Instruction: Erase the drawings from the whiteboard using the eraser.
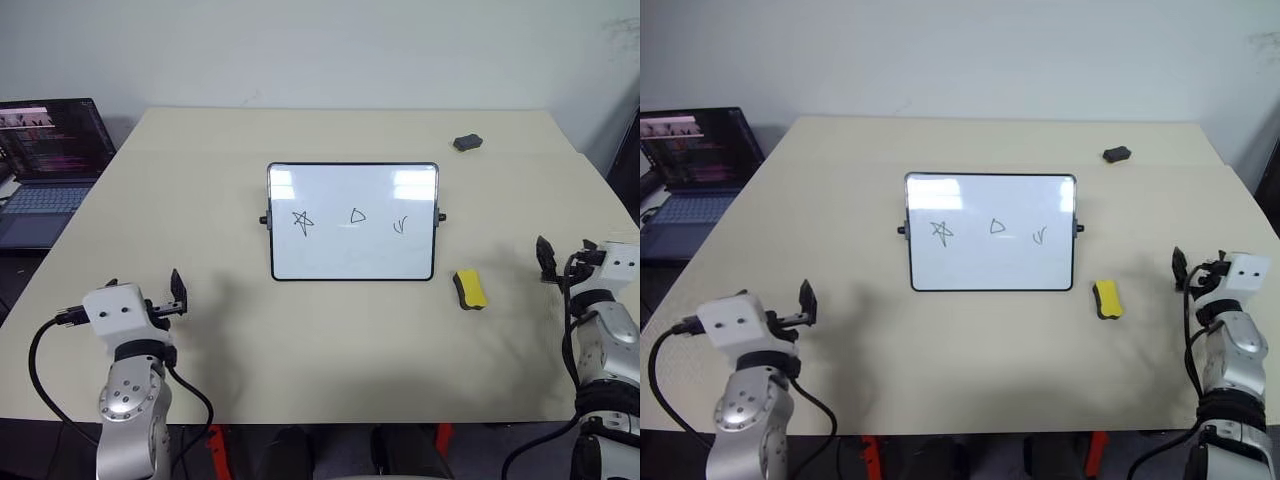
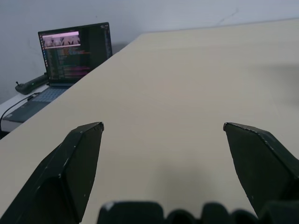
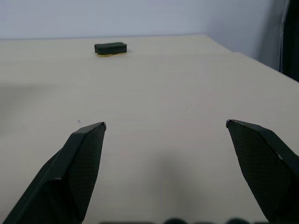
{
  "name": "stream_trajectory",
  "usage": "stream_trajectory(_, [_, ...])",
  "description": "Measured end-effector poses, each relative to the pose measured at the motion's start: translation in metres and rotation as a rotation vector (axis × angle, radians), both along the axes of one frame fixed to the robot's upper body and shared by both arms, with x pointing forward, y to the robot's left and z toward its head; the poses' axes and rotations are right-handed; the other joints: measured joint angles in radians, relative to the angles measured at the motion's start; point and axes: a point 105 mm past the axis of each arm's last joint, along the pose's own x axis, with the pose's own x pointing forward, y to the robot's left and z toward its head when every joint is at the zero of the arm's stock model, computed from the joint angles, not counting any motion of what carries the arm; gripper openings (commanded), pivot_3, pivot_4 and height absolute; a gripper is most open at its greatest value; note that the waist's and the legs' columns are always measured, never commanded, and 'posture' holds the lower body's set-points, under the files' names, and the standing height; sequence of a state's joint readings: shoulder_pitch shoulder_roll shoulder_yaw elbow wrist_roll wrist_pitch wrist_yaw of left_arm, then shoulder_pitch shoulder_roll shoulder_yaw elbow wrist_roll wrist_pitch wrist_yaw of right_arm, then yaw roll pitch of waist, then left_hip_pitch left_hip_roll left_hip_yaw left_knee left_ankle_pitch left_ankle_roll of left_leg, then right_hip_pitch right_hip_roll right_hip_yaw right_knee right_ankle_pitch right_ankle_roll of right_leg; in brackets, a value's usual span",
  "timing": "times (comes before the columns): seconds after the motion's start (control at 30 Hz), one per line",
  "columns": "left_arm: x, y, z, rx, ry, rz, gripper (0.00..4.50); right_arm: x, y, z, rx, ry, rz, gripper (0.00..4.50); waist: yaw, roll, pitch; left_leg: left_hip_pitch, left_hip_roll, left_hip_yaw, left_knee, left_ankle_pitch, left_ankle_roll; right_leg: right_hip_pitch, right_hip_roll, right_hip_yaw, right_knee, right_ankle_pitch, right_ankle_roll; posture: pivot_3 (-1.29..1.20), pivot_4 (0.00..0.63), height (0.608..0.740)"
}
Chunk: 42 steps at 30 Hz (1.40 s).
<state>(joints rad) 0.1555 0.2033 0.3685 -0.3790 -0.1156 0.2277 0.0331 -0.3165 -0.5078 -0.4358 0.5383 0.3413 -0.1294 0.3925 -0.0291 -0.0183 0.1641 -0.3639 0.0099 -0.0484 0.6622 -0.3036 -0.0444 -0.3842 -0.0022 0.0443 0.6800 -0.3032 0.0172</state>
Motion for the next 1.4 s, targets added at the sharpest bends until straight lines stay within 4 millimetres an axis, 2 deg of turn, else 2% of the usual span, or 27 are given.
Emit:
stream_trajectory(0.27, [-0.003,0.001,-0.012,-0.023,0.03,0.002,4.5,-0.003,-0.001,-0.008,0.004,0.043,-0.002,4.48,0.0,0.0,0.0,0.0,0.0,0.0,0.0,0.0,0.0,0.0,0.0,0.0,0.0,0.0,0.0,0.0,0.15,0.74])
stream_trajectory(0.37, [-0.005,0.0,-0.006,-0.032,0.021,-0.073,4.5,-0.004,0.007,-0.002,-0.022,0.033,0.039,4.48,-0.001,0.0,0.0,0.0,0.0,0.0,0.0,0.0,0.0,0.0,0.0,0.0,0.0,0.0,0.0,0.0,0.15,0.74])
stream_trajectory(0.47, [-0.013,0.015,0.006,-0.028,-0.001,-0.09,4.5,-0.005,0.016,0.009,-0.045,0.007,0.072,4.48,-0.003,0.0,0.0,0.001,0.001,0.0,0.0,0.0,0.0,0.0,0.0,0.0,0.0,0.0,0.0,0.0,0.15,0.74])
stream_trajectory(0.57, [-0.027,0.035,0.012,-0.015,0.014,-0.068,4.5,-0.004,0.021,0.004,0.055,0.012,0.065,4.48,-0.003,0.0,0.0,0.001,0.0,0.0,0.0,0.0,0.0,0.0,0.0,0.0,0.0,0.0,0.0,0.0,0.15,0.74])
stream_trajectory(0.67, [-0.032,0.045,0.018,-0.01,0.02,-0.08,4.5,-0.007,0.029,-0.002,0.13,0.017,0.056,4.48,0.0,0.0,0.0,0.0,0.0,-0.001,0.0,0.0,0.0,0.0,0.0,-0.001,0.0,0.0,0.0,0.0,0.15,0.74])
stream_trajectory(0.73, [-0.027,0.045,0.028,-0.003,0.023,-0.151,4.5,-0.013,0.034,0.001,0.146,0.01,0.033,4.48,0.009,0.001,0.0,-0.001,0.0,-0.003,0.0,0.0,0.0,0.0,0.0,-0.002,0.0,0.0,0.0,0.0,0.15,0.74])
stream_trajectory(0.87, [-0.005,0.035,0.074,0.069,-0.039,-0.35,4.5,-0.022,0.036,0.023,0.163,-0.031,0.001,4.48,0.018,0.001,-0.001,0.001,0.0,-0.002,0.001,0.0,0.0,0.0,0.0,-0.002,0.001,0.0,0.0,0.0,0.15,0.74])
stream_trajectory(0.93, [0.004,0.029,0.088,0.08,-0.04,-0.44,4.5,-0.028,0.041,0.022,0.164,-0.008,0.012,4.48,0.017,0.001,-0.001,0.0,0.0,-0.003,0.0,0.0,0.0,0.0,0.0,-0.003,0.0,0.0,0.0,0.0,0.15,0.74])
stream_trajectory(1.03, [0.015,-0.004,0.096,0.081,0.015,-0.672,4.5,-0.038,0.045,0.019,0.142,0.029,0.034,4.48,0.014,0.002,0.0,0.0,0.0,-0.002,0.0,0.0,0.0,0.0,0.0,-0.002,0.0,0.0,0.0,0.0,0.15,0.74])
stream_trajectory(1.13, [0.02,-0.063,0.089,0.107,0.142,-1.025,4.5,-0.045,0.057,0.031,0.126,0.076,0.117,4.48,0.01,0.003,0.001,0.0,-0.001,-0.002,0.0,0.0,0.0,0.0,0.0,-0.001,0.0,0.0,0.0,0.0,0.15,0.74])
stream_trajectory(1.2, [0.015,-0.091,0.082,0.152,0.232,-1.213,4.5,-0.049,0.073,0.039,0.14,0.12,0.203,4.48,0.001,0.004,0.001,-0.001,0.0,-0.002,-0.001,0.0,0.0,-0.001,0.001,-0.002,0.0,-0.001,-0.001,0.0,0.15,0.74])
stream_trajectory(1.33, [0.01,-0.12,0.085,0.185,0.272,-1.425,4.5,-0.058,0.105,0.031,0.169,0.286,0.361,4.48,-0.011,0.004,0.002,0.0,0.002,-0.002,-0.001,0.0,0.0,-0.001,0.003,-0.001,0.0,-0.001,-0.002,0.0,0.15,0.74])
stream_trajectory(1.4, [0.006,-0.131,0.082,0.192,0.3,-1.507,4.5,-0.058,0.113,0.023,0.19,0.353,0.371,4.48,-0.012,0.004,0.002,-0.001,0.002,-0.002,-0.001,0.0,0.0,-0.001,0.003,-0.001,0.0,-0.001,-0.002,0.0,0.15,0.74])
